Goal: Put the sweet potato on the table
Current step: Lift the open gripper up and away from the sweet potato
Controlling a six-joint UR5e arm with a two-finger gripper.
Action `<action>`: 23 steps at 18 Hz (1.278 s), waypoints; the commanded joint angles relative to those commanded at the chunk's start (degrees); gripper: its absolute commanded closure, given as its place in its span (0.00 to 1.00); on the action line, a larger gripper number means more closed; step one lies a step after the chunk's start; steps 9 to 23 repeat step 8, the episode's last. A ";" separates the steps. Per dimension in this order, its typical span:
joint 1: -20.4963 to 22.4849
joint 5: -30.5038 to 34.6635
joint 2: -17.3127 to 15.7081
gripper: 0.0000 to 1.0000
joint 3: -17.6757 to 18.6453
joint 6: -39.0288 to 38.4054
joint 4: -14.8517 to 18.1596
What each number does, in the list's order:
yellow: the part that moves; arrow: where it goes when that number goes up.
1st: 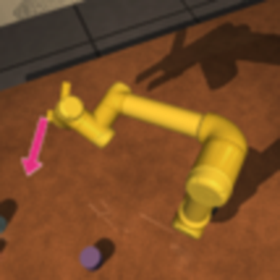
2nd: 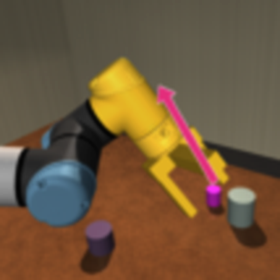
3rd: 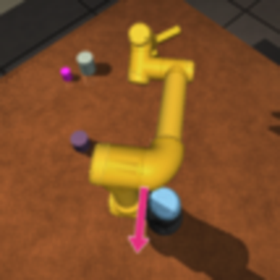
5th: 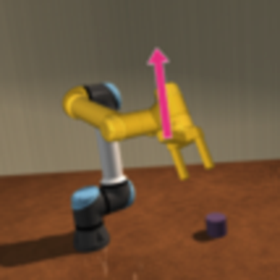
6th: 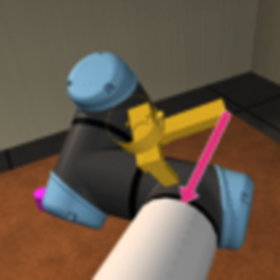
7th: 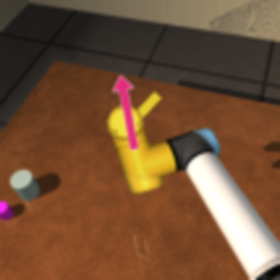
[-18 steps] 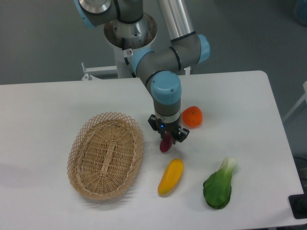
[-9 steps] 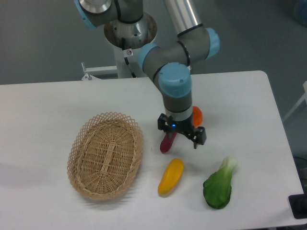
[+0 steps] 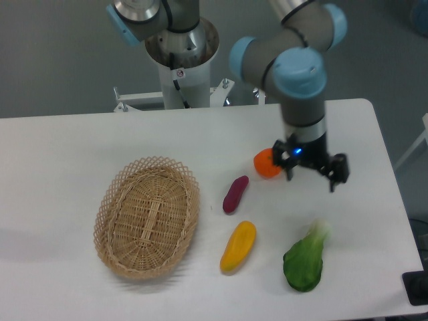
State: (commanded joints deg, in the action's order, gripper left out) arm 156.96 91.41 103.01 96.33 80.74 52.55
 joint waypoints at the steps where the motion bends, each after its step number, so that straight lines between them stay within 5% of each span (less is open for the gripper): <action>1: 1.05 -0.53 -0.79 0.00 0.00 2.90 0.88; 5: 4.40 -2.46 -2.03 0.00 -0.18 8.99 3.88; 23: 4.84 -2.73 -2.64 0.00 0.26 9.17 3.88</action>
